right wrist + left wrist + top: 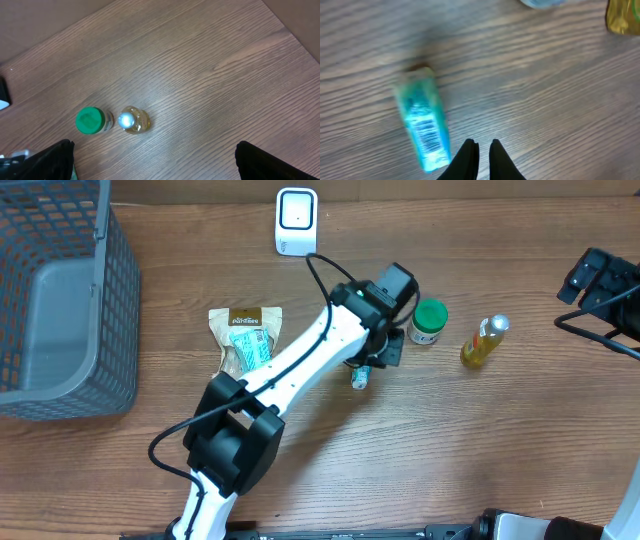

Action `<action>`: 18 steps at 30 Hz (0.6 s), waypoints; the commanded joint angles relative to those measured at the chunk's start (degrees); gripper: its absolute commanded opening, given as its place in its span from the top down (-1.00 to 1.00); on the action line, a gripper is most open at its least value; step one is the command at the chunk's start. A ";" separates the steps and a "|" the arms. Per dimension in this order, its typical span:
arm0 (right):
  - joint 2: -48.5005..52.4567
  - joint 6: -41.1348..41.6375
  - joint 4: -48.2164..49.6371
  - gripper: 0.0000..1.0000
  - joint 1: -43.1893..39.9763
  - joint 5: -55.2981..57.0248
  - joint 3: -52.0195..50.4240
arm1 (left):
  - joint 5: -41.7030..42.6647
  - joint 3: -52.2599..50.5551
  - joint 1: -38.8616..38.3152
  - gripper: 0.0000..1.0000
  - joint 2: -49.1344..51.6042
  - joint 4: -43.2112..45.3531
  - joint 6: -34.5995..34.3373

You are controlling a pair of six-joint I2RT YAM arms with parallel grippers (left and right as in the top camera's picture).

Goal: Scan the item barcode

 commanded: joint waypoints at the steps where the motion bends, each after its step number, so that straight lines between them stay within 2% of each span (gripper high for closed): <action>1: -0.04 -0.26 0.15 -1.00 -0.13 0.15 0.09 | -0.90 -2.64 -1.33 0.81 -0.87 1.55 0.66; 11: -0.04 -0.26 0.17 -1.00 -0.13 0.15 0.09 | -3.93 -9.46 -2.25 0.78 -0.87 7.39 -1.05; 18: -0.04 -0.26 0.15 -1.00 -0.13 0.15 0.09 | -7.82 -9.57 -1.66 0.74 -0.87 5.97 -0.85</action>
